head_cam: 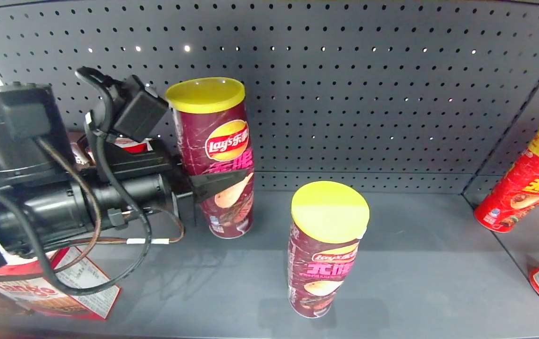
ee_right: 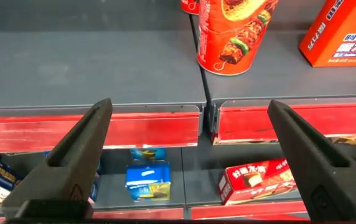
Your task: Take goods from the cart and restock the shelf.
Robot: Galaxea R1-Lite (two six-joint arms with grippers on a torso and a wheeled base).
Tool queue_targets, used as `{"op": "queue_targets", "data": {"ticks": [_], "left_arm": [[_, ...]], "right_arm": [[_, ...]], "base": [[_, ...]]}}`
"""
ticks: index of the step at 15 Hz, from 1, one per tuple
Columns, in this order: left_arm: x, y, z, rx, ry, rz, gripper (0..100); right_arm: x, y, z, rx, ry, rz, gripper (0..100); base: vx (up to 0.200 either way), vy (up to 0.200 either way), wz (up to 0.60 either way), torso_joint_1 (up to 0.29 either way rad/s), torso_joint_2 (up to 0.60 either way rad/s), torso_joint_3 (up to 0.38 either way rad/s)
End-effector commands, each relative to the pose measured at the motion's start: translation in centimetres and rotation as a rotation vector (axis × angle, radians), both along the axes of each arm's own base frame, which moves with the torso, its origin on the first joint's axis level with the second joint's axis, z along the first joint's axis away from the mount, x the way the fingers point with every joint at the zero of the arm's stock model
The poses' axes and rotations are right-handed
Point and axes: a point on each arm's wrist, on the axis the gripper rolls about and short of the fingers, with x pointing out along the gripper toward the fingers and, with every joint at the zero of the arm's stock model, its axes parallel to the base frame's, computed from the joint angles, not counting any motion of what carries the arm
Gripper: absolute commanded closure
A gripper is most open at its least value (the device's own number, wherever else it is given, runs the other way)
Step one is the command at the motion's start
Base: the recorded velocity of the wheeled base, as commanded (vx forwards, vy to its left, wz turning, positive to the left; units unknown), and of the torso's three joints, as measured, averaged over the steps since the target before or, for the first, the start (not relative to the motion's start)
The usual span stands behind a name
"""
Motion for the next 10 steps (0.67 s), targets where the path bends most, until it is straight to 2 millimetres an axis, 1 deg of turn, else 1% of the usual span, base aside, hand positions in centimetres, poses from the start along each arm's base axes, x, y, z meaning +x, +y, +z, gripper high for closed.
{"op": "queue_targets", "data": {"ticks": [1, 2, 4, 5, 6, 7, 8, 10], "left_arm": [[2.7, -1.2, -2.0, 0.017, 0.026, -0.012, 100], [4.0, -1.6, -2.6, 0.02, 0.028, -0.009, 100], [4.8, -1.9, -2.9, 0.016, 0.022, -0.006, 100], [6.2, -2.7, -3.3, 0.006, 0.013, -0.01, 100], [6.8, -3.1, -3.5, 0.008, 0.015, -0.013, 100], [7.4, -3.5, -3.6, 0.006, 0.01, -0.018, 100], [7.7, -3.7, -3.5, 0.002, 0.009, -0.019, 100], [8.9, -4.4, -3.4, -0.011, 0.0, -0.08, 100]], "right_arm": [[0.0, 0.0, 0.0, -0.001, 0.002, 0.0, 0], [0.0, 0.0, 0.0, -0.001, 0.002, 0.0, 0], [0.0, 0.0, 0.0, -0.001, 0.002, 0.0, 0], [0.0, 0.0, 0.0, -0.001, 0.002, 0.0, 0], [0.0, 0.0, 0.0, -0.001, 0.002, 0.0, 0], [0.0, 0.0, 0.0, -0.001, 0.002, 0.0, 0], [0.0, 0.0, 0.0, -0.001, 0.002, 0.0, 0], [0.0, 0.0, 0.0, -0.001, 0.002, 0.0, 0]], "base": [[0.0, 0.0, 0.0, 0.0, 0.0, 0.0], [0.0, 0.0, 0.0, 0.0, 0.0, 0.0], [0.0, 0.0, 0.0, 0.0, 0.0, 0.0], [0.0, 0.0, 0.0, 0.0, 0.0, 0.0], [0.0, 0.0, 0.0, 0.0, 0.0, 0.0], [0.0, 0.0, 0.0, 0.0, 0.0, 0.0], [0.0, 0.0, 0.0, 0.0, 0.0, 0.0], [0.0, 0.0, 0.0, 0.0, 0.0, 0.0]]}}
